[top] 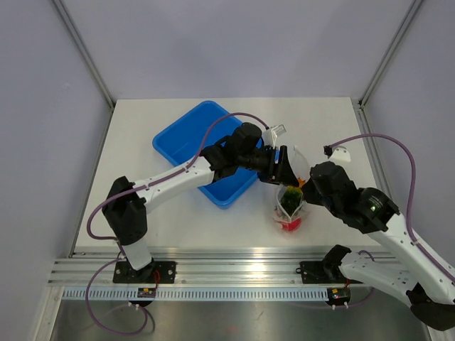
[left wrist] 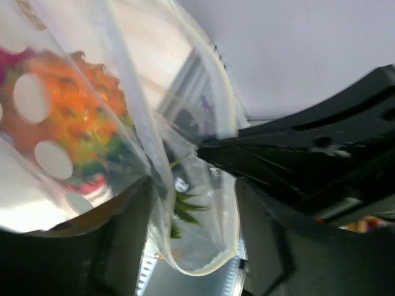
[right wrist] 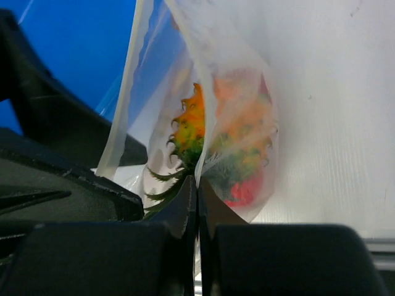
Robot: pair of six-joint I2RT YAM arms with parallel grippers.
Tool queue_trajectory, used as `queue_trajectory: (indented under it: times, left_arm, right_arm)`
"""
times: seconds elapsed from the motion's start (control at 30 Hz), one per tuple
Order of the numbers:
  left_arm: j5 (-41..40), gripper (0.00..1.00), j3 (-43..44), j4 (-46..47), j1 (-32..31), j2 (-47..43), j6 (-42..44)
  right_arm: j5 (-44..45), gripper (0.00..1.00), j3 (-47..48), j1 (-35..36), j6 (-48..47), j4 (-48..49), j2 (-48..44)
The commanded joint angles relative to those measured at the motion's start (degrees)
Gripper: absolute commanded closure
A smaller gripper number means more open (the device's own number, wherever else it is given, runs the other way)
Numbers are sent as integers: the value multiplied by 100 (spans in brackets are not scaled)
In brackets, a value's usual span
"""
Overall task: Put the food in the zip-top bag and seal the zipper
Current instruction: Adjust the zipper food storage bag at the center of the board.
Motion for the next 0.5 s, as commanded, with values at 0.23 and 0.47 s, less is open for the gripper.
queue_trajectory:
  times: [0.23,0.47]
  left_arm:
    - [-617,23,661,-912,597,-713,1070]
    - [-846,13,697,-1316,817,-608,1492]
  right_arm:
    - [-803,100,-124,33,-1422,732,-180]
    - [-1024,100,-291,33,-1492,1004,-101]
